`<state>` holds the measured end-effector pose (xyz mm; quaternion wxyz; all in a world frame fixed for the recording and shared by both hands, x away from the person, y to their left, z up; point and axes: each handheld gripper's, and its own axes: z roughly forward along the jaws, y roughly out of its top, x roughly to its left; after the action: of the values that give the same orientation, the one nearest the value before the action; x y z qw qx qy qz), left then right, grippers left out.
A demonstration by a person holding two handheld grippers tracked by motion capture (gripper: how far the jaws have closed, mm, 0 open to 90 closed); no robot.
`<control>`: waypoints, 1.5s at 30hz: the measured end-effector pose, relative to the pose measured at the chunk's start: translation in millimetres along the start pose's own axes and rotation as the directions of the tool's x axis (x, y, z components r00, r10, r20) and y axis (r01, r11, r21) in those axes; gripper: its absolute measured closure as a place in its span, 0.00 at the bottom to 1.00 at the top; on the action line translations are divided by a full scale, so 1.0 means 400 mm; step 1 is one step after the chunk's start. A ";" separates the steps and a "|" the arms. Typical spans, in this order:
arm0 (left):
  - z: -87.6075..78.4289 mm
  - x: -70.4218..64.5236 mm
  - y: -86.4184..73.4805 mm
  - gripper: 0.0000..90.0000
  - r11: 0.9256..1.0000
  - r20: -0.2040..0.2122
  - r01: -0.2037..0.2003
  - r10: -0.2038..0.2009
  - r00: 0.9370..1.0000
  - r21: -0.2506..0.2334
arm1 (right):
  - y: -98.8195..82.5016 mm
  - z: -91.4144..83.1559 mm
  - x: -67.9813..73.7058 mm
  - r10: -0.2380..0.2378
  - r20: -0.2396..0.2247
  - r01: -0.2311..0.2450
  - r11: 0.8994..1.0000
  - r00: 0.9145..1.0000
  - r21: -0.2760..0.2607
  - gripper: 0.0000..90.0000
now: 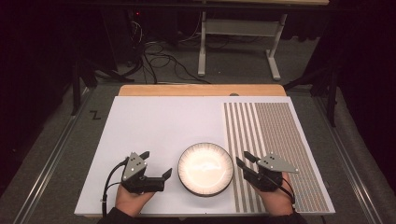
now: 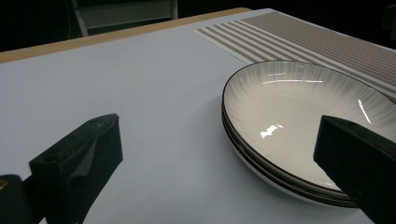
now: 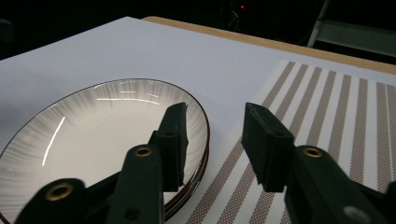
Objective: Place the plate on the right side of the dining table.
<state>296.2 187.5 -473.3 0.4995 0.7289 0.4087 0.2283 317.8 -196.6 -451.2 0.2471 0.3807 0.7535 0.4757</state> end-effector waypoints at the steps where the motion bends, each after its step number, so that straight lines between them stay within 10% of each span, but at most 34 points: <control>1: -0.001 0.000 0.000 0.02 1.000 0.000 0.001 -0.001 1.000 -0.002 | 0.001 0.003 0.001 -0.008 -0.002 0.008 1.000 1.000 0.004 0.75; 12: 0.004 -0.016 -0.003 0.02 0.999 0.033 -0.036 0.037 0.999 -0.019 | 0.034 0.057 0.004 -0.007 -0.028 0.009 0.999 1.000 0.045 1.00; 45: 0.004 -0.024 -0.017 0.03 1.000 0.033 -0.006 0.007 0.999 -0.006 | -0.045 0.082 -0.009 0.017 -0.037 -0.010 0.984 0.999 0.179 1.00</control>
<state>289.4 179.8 -479.6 0.5076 0.7325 0.3973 0.2188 337.9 -187.0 -481.4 0.1942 0.3973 0.7950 0.4152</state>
